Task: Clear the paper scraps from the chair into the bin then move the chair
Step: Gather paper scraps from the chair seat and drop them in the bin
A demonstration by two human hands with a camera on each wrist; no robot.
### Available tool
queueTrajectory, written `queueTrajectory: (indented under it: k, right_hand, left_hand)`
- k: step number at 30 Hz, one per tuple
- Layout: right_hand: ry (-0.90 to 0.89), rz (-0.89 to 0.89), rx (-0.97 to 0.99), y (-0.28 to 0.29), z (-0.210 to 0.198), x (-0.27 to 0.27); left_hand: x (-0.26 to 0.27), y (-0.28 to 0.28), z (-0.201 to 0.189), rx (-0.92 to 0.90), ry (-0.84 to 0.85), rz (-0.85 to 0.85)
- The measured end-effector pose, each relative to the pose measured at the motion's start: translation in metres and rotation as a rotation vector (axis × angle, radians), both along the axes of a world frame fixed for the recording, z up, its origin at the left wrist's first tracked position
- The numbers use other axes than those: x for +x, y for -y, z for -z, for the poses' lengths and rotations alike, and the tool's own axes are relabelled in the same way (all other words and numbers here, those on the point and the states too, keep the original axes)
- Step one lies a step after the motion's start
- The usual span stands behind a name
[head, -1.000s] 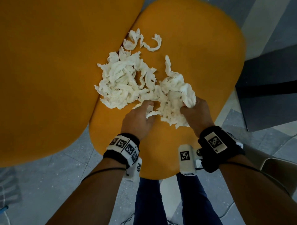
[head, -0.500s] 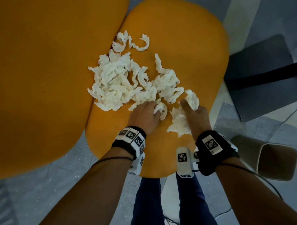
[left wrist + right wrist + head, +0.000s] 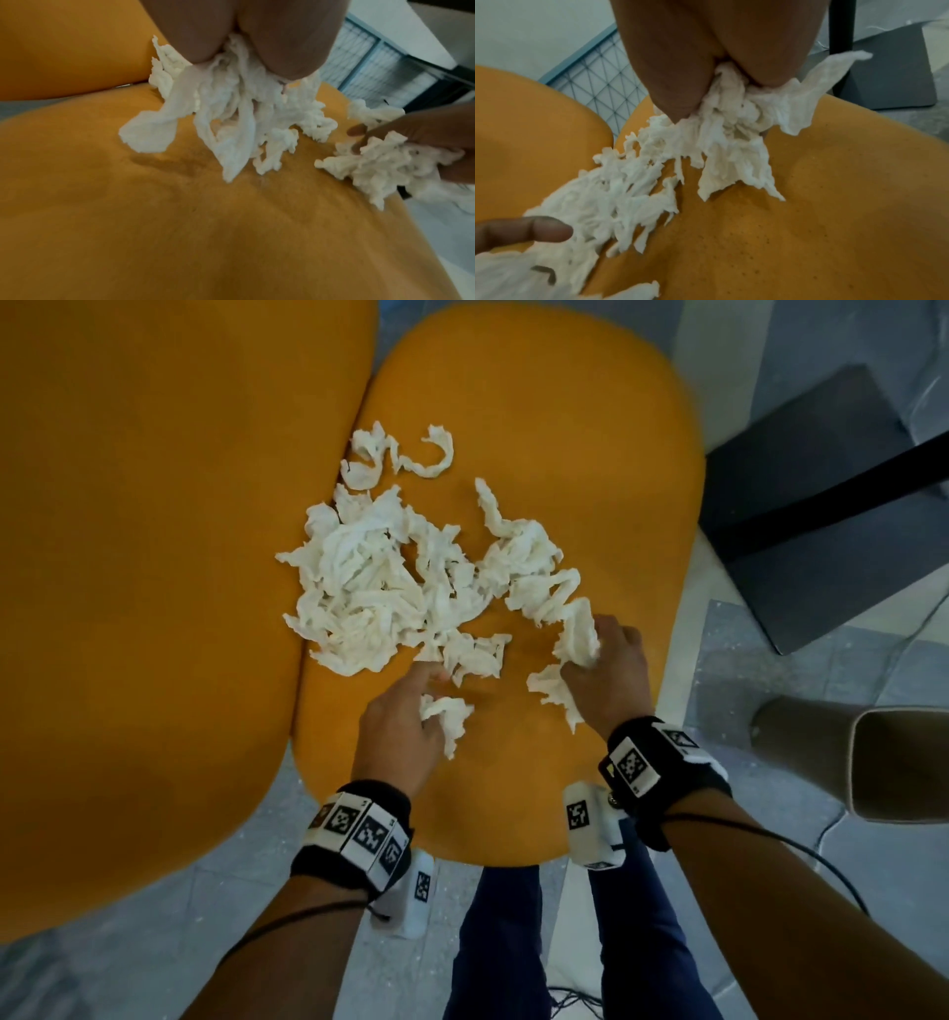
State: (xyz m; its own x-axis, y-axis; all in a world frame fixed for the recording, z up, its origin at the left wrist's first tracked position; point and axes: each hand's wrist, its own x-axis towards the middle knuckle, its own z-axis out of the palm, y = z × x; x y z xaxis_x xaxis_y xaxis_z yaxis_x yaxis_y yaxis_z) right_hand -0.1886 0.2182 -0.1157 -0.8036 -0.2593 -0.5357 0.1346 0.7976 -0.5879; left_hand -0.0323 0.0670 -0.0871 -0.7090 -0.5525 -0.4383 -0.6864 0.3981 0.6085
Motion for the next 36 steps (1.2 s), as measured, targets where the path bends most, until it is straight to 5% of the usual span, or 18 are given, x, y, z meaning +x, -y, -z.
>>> queueTrajectory:
  k: [5, 9, 17, 23, 29, 36]
  right_hand:
    - [0.002, -0.102, 0.105, -0.003, 0.010, 0.011]
    - [0.105, -0.064, 0.143, -0.011, 0.007, 0.024]
    - [0.289, 0.439, -0.038, -0.030, -0.020, 0.036]
    - [0.465, 0.757, -0.193, -0.059, -0.027, 0.027]
    - [0.428, 0.901, -0.288, -0.122, -0.037, 0.010]
    - [0.321, 0.937, -0.280, -0.245, -0.019, 0.006]
  left_hand:
    - [0.020, -0.012, 0.025, -0.112, 0.172, 0.263]
    - [0.038, -0.020, 0.037, -0.203, 0.265, 0.316]
    - [0.030, -0.014, 0.020, -0.058, 0.042, 0.094]
    - [-0.022, -0.026, -0.024, 0.249, 0.022, 0.010]
    - [-0.086, -0.084, -0.051, 0.358, 0.106, 0.300]
    - [-0.148, -0.213, -0.045, 0.415, 0.139, 0.563]
